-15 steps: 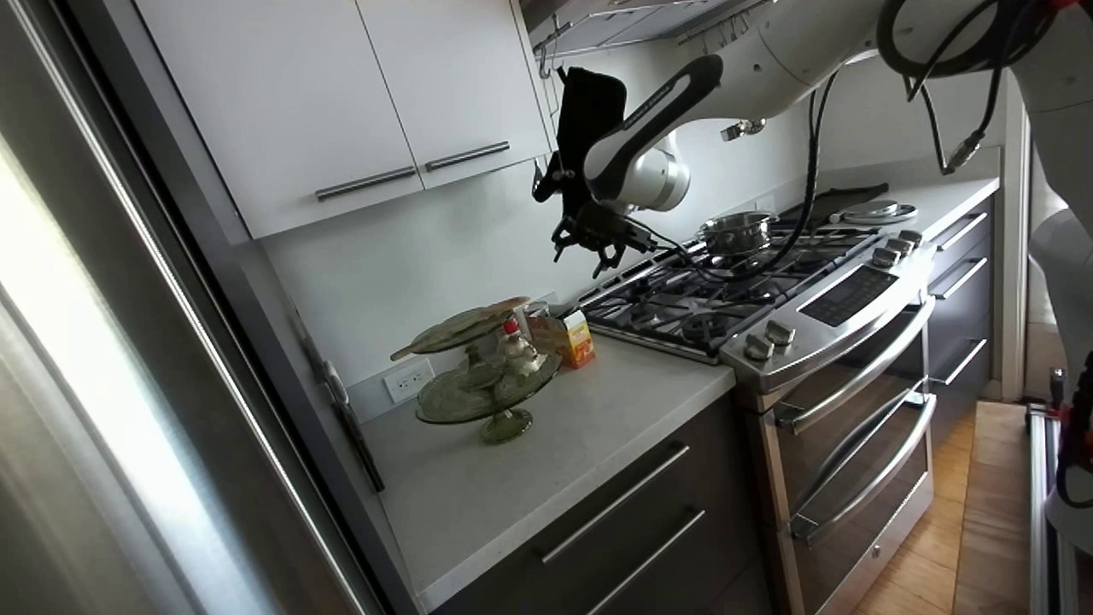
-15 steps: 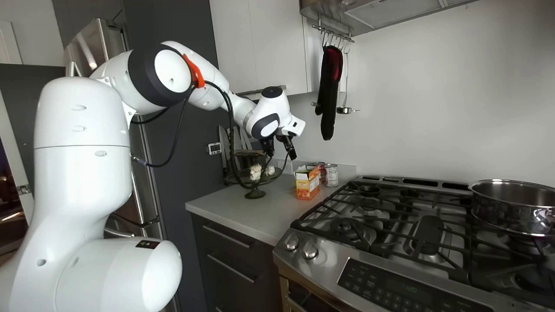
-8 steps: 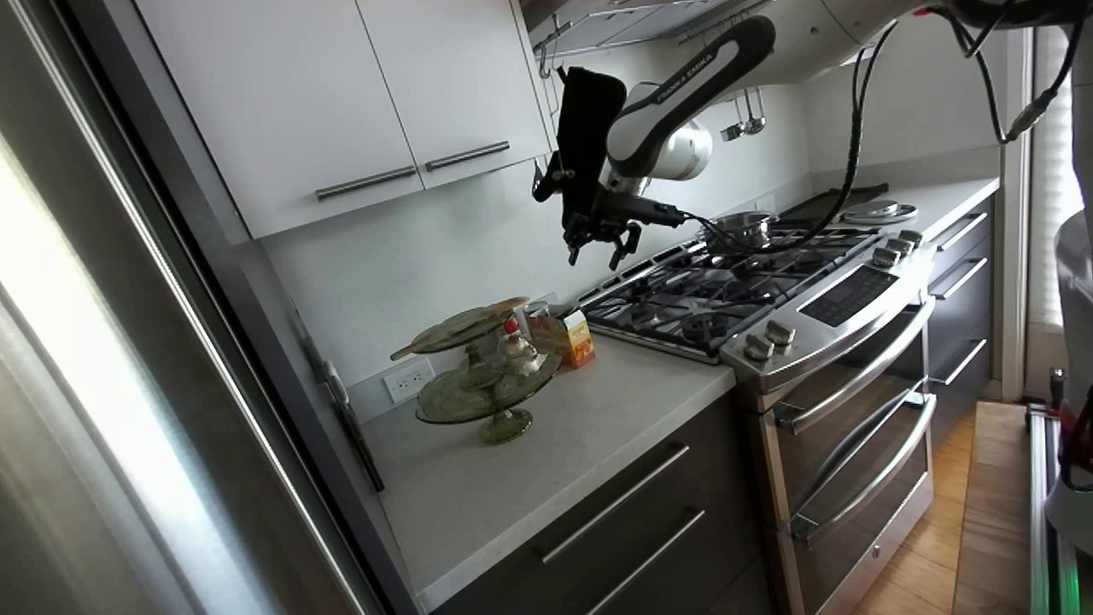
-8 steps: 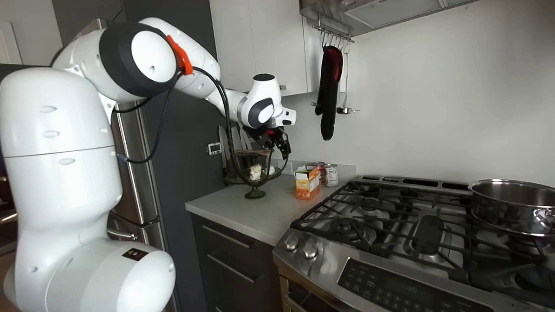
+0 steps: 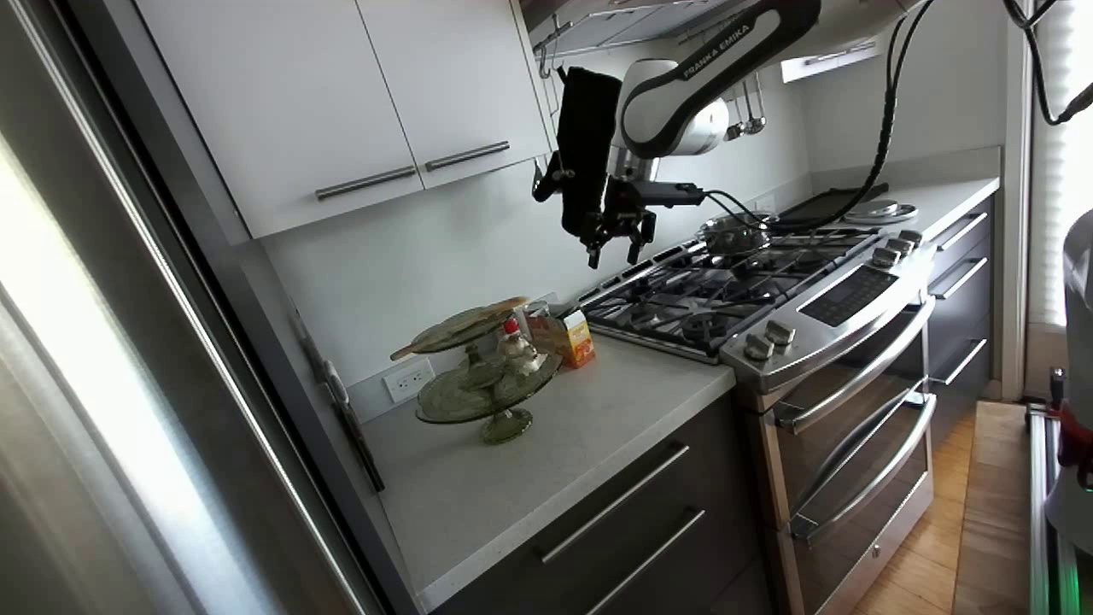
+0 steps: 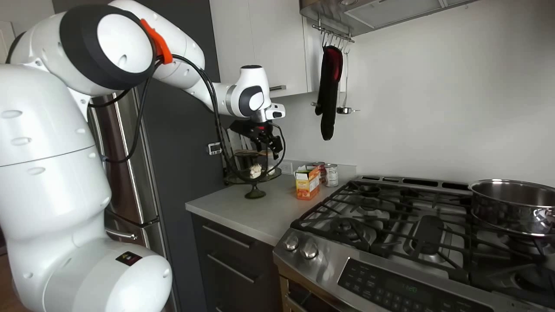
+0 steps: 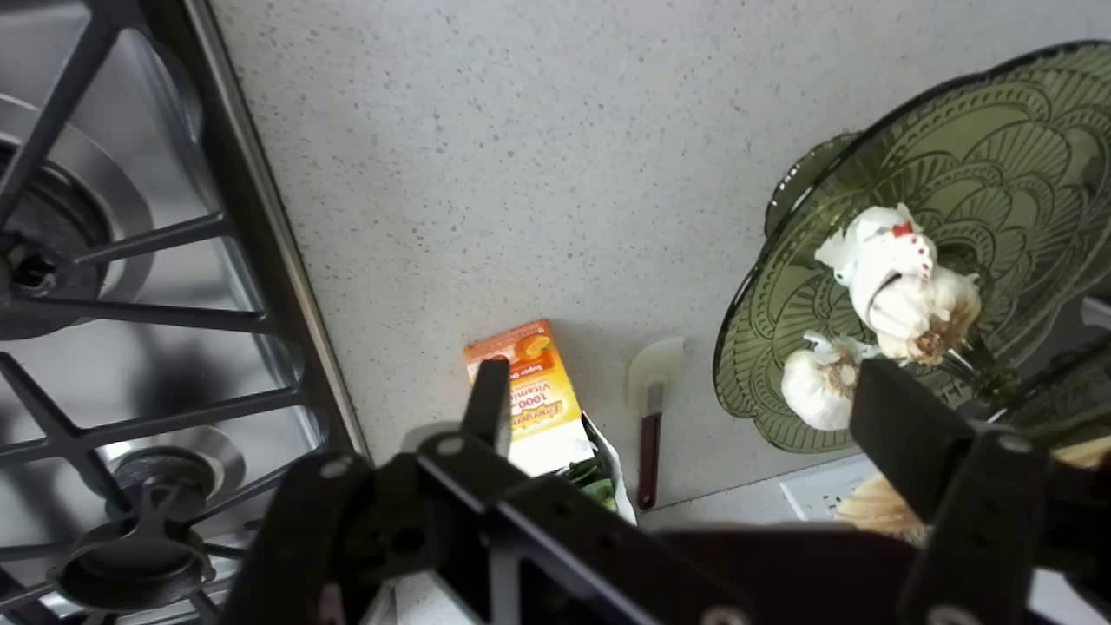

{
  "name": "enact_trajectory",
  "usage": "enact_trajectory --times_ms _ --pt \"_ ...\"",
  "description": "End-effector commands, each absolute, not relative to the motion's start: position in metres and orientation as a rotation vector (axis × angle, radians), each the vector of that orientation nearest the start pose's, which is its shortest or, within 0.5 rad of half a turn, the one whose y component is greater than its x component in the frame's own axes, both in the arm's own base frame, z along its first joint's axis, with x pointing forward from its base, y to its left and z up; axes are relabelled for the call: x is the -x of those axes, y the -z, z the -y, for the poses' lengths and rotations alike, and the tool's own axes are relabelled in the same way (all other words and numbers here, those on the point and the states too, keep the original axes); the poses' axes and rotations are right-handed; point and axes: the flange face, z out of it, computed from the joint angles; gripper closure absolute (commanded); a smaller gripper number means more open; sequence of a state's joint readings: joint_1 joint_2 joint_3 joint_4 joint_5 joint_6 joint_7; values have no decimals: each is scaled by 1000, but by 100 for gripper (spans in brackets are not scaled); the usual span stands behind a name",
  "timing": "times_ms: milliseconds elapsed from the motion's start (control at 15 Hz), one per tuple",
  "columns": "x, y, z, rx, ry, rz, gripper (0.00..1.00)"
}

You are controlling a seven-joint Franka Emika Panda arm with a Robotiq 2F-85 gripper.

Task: Put the packet on the stand into box

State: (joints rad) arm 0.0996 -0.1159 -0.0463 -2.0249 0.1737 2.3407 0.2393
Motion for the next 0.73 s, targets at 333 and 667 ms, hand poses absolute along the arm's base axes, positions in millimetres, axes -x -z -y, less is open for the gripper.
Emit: enact_trajectory --times_ms 333,667 --pt "-531 -545 -41 3056 512 -276 0" --pt "-540 -545 -44 3037 518 -259 0"
